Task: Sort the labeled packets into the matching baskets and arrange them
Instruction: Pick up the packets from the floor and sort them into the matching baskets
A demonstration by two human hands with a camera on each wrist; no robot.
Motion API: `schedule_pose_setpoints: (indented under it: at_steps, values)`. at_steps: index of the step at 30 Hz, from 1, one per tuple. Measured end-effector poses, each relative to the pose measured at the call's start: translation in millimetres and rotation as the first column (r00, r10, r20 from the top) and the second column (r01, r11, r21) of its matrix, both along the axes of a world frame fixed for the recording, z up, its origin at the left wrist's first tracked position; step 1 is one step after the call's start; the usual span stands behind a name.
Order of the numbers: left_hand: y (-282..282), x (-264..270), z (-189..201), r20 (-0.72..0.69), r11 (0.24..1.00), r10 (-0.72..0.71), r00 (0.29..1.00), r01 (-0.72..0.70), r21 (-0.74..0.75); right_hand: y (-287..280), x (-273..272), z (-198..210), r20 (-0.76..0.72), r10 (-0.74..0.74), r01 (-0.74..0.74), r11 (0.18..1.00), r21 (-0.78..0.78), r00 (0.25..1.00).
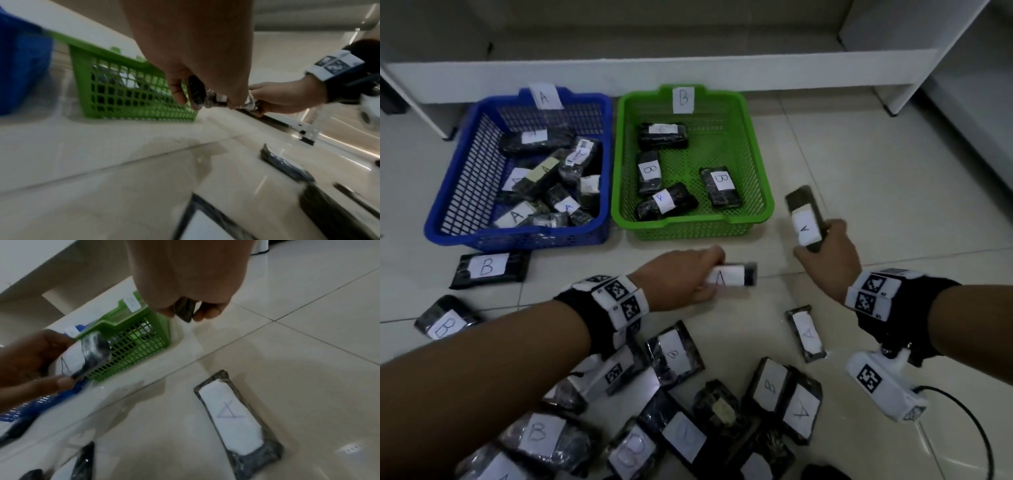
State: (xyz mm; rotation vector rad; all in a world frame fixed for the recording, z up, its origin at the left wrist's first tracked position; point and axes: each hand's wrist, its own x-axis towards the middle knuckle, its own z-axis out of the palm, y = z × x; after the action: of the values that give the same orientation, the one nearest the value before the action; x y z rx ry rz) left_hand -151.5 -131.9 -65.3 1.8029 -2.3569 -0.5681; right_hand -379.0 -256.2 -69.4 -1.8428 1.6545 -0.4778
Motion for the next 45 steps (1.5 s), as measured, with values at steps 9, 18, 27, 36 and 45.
schedule_pose_setpoints:
  at_steps: [9, 18, 27, 36, 45]
  values:
    - [-5, 132, 79, -0.242, 0.828, 0.495, 0.834, -0.538, -0.160, -4, 105, 68, 0.278, 0.083, 0.000, 0.958, -0.285, 0.957]
    - [41, 289, 108, -0.369, 0.539, 0.728, 0.577, -0.815, -0.211, 17, 265, 91, 0.385, 0.347, -0.240, 0.924, -0.298, 0.855]
    - [38, 318, 59, -0.429, 0.489, 0.803, 0.414, -0.869, 0.075, 44, 368, 75, 0.143, 0.385, -0.342, 0.904, -0.256, 0.912]
    - [42, 317, 6, 0.244, 0.646, 0.722, 0.647, -0.757, 0.099, 61, 417, 28, -0.288, 0.361, -0.405, 0.908, -0.111, 0.887]
    - [55, 308, 5, 0.430, 0.735, 0.617, 0.660, -0.678, -0.014, 63, 438, -8, -0.434, 0.407, -0.443, 0.896, 0.020, 0.804]
